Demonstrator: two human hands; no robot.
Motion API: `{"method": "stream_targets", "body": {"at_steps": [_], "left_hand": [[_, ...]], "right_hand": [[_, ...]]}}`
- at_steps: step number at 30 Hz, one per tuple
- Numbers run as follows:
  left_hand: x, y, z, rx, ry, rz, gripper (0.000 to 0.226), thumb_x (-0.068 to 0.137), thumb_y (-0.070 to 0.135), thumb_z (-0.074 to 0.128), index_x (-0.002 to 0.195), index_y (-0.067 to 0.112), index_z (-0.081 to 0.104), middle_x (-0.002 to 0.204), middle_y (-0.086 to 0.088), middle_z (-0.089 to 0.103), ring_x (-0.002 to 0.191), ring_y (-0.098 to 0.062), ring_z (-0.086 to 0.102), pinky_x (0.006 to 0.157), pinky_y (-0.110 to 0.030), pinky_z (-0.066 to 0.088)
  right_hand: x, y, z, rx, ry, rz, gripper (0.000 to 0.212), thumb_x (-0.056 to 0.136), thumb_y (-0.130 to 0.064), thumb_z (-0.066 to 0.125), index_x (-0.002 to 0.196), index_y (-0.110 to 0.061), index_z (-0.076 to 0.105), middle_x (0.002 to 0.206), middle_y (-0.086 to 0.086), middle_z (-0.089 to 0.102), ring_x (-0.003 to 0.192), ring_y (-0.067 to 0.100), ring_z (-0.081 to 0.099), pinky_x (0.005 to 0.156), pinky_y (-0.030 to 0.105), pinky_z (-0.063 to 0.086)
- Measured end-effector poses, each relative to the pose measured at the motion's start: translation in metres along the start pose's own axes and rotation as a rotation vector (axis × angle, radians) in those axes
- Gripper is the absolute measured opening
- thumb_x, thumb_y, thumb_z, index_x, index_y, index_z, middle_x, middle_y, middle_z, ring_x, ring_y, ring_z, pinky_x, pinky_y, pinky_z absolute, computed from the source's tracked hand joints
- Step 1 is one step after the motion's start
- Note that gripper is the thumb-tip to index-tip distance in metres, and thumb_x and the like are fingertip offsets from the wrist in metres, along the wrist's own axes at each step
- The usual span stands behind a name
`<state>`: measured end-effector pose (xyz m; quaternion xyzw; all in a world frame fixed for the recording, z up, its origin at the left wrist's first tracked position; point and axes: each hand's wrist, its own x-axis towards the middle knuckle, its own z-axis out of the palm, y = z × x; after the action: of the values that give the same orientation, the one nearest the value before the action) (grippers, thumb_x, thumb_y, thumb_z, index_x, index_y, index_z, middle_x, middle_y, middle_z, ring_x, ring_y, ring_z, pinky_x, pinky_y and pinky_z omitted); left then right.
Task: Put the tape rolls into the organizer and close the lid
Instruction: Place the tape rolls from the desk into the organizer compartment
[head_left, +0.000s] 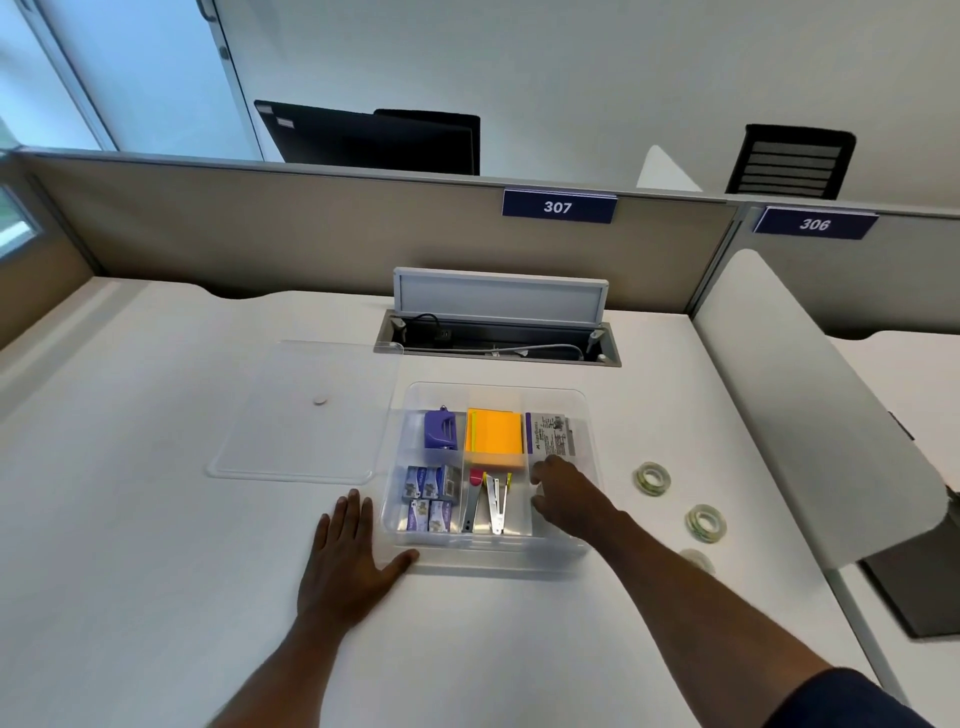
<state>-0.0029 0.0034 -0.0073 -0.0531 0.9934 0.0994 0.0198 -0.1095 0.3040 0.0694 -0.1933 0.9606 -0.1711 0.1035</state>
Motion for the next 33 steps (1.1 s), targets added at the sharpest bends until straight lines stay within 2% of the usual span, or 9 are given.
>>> {"method": "stream_targets", "body": {"at_steps": [3, 6, 8, 11, 17, 22, 23, 27, 33], "left_hand": [[0.000, -0.001, 0.000, 0.002, 0.001, 0.002, 0.105, 0.075, 0.085, 0.019, 0.149, 0.010, 0.016, 0.159, -0.011, 0.014, 0.148, -0.023, 0.006, 0.121, -0.041, 0.008], [0.000, -0.001, 0.000, 0.002, 0.004, 0.004, 0.105, 0.075, 0.085, 0.019, 0.149, 0.010, 0.016, 0.159, -0.011, 0.013, 0.148, -0.023, 0.006, 0.121, -0.041, 0.008], [-0.001, 0.000, -0.001, 0.002, 0.009, 0.006, 0.105, 0.075, 0.084, 0.019, 0.149, 0.009, 0.016, 0.159, -0.011, 0.013, 0.148, -0.023, 0.007, 0.121, -0.041, 0.008], [-0.002, 0.001, -0.002, -0.013, 0.018, 0.009, 0.105, 0.075, 0.083, 0.021, 0.148, 0.008, 0.017, 0.159, -0.012, 0.014, 0.148, -0.023, 0.007, 0.121, -0.042, 0.009], [-0.001, 0.001, -0.001, -0.006, 0.022, 0.009, 0.105, 0.075, 0.083, 0.020, 0.149, 0.009, 0.014, 0.160, -0.011, 0.012, 0.148, -0.022, 0.005, 0.121, -0.040, 0.007], [0.000, 0.000, 0.001, 0.002, 0.028, -0.005, 0.104, 0.075, 0.084, 0.019, 0.149, 0.011, 0.013, 0.160, -0.009, 0.011, 0.148, -0.021, 0.005, 0.121, -0.038, 0.006], [0.001, 0.001, 0.002, -0.005, 0.032, -0.005, 0.104, 0.075, 0.084, 0.021, 0.149, 0.011, 0.015, 0.160, -0.010, 0.012, 0.148, -0.021, 0.006, 0.120, -0.039, 0.007], [0.001, 0.000, 0.003, -0.023, 0.039, -0.004, 0.103, 0.076, 0.083, 0.025, 0.148, 0.010, 0.021, 0.158, -0.011, 0.017, 0.147, -0.022, 0.011, 0.120, -0.041, 0.012], [0.002, -0.002, 0.005, -0.020, 0.033, -0.016, 0.102, 0.076, 0.083, 0.026, 0.147, 0.010, 0.024, 0.158, -0.010, 0.020, 0.146, -0.022, 0.015, 0.119, -0.041, 0.015]], "right_hand": [[-0.002, 0.000, -0.002, -0.014, 0.073, -0.035, 0.022, 0.091, -0.013, 0.052, 0.108, -0.003, 0.060, 0.112, 0.015, 0.061, 0.106, 0.026, 0.056, 0.101, 0.035, 0.044], [-0.004, 0.000, -0.012, -0.061, 0.269, -0.055, 0.018, 0.092, -0.015, 0.048, 0.088, -0.006, 0.063, 0.089, 0.012, 0.065, 0.083, 0.027, 0.060, 0.075, 0.038, 0.055], [-0.002, 0.007, -0.024, -0.092, 0.458, 0.023, 0.014, 0.088, -0.014, 0.052, 0.082, -0.007, 0.062, 0.081, 0.011, 0.065, 0.075, 0.028, 0.060, 0.061, 0.036, 0.053], [-0.001, 0.028, -0.043, -0.010, 0.586, 0.271, 0.014, 0.085, -0.012, 0.055, 0.091, -0.003, 0.064, 0.092, 0.017, 0.064, 0.085, 0.035, 0.059, 0.066, 0.042, 0.054], [-0.016, 0.092, -0.044, -0.124, 0.293, 0.528, 0.039, 0.083, -0.007, 0.052, 0.121, 0.004, 0.050, 0.119, 0.026, 0.049, 0.103, 0.045, 0.052, 0.089, 0.046, 0.045], [-0.026, 0.114, -0.035, -0.190, 0.150, 0.520, 0.047, 0.094, -0.019, 0.025, 0.136, -0.003, 0.039, 0.130, 0.020, 0.045, 0.109, 0.039, 0.053, 0.094, 0.041, 0.045], [-0.027, 0.115, -0.034, -0.165, 0.124, 0.522, 0.046, 0.096, -0.019, 0.027, 0.138, -0.004, 0.037, 0.131, 0.021, 0.044, 0.111, 0.040, 0.053, 0.096, 0.042, 0.045], [-0.031, 0.116, -0.027, -0.110, -0.001, 0.480, 0.046, 0.094, -0.019, 0.047, 0.137, -0.004, 0.036, 0.128, 0.021, 0.046, 0.116, 0.039, 0.053, 0.101, 0.041, 0.043], [-0.031, 0.111, -0.027, -0.163, 0.037, 0.439, 0.031, 0.089, -0.011, 0.048, 0.119, -0.003, 0.047, 0.115, 0.018, 0.055, 0.108, 0.034, 0.057, 0.094, 0.036, 0.046]]}}
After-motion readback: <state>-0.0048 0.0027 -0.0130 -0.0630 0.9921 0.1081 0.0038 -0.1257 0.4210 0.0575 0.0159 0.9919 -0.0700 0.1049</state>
